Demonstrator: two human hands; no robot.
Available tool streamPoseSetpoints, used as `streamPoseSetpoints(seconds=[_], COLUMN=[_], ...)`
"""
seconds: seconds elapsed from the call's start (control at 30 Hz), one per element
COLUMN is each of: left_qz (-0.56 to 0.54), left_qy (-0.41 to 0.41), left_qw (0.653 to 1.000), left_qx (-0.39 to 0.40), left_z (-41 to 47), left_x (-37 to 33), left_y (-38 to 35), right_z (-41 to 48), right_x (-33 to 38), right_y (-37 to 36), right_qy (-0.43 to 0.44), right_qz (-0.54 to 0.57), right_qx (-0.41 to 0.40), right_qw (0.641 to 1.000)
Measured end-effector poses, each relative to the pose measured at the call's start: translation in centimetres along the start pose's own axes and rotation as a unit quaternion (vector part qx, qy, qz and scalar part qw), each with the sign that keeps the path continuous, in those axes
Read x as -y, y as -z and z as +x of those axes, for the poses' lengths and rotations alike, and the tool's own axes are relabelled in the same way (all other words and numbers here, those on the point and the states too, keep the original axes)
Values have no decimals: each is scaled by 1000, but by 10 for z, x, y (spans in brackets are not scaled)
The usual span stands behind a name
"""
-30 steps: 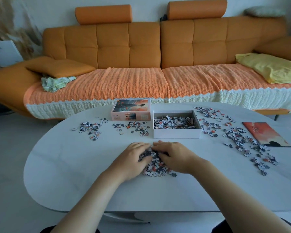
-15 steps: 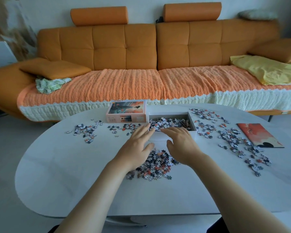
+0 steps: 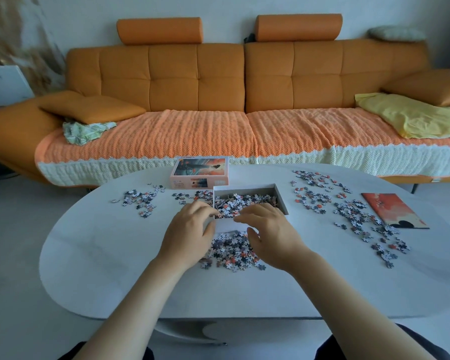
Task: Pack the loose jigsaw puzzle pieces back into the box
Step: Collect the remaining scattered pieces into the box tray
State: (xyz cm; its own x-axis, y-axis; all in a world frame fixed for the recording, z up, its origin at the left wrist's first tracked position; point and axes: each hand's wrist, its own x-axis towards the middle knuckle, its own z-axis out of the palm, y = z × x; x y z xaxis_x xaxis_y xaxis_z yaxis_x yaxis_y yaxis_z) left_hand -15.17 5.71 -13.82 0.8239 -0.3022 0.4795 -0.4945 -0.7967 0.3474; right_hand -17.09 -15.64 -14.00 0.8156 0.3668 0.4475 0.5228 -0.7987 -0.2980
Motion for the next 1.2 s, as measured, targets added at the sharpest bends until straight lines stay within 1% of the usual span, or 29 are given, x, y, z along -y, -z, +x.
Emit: streamPoseSetpoints(seconds=[0.03,0.07,0.17,0.27,0.37,0.53,0.73,0.83,0.9,0.97,1.2], left_qz=[0,0,5,13,2,-64,-111,-154,-169,-185,-208], left_qy=[-2,-7,-24,-28,-38,1,22,56,83,98,95], left_qw=[1000,1000,995,986,985,985,982,976,974,973,973], left_qx=[-3,9,99,163,165,159,151,141,122,97,20], left_z=[-4,-7,-19,-26,-25,-15,-4,2,7,13,47], left_x=[-1,-3,-11,-15,-17,-16,-20,-22,-24,-25,-24], left_y=[2,3,-2,-13,-23,-25,-23,-24,-23,-18,-5], right_z=[-1,-2,-7,-10,-7,-2,4,7,10,15,45], right_x=[4,7,12,13,15,11,10,7,5,4,-1], right_y=[4,7,8,4,-1,-2,0,-1,0,5,20], right_qy=[1,-6,-45,-78,-88,-131,-136,-143,-164,-165,-132], right_qz=[-8,-16,-34,-59,-37,21,74,92,123,141,172], right_qx=[1,19,116,189,202,174,118,100,83,49,-75], right_qw=[1000,1000,992,977,975,976,981,980,975,975,973])
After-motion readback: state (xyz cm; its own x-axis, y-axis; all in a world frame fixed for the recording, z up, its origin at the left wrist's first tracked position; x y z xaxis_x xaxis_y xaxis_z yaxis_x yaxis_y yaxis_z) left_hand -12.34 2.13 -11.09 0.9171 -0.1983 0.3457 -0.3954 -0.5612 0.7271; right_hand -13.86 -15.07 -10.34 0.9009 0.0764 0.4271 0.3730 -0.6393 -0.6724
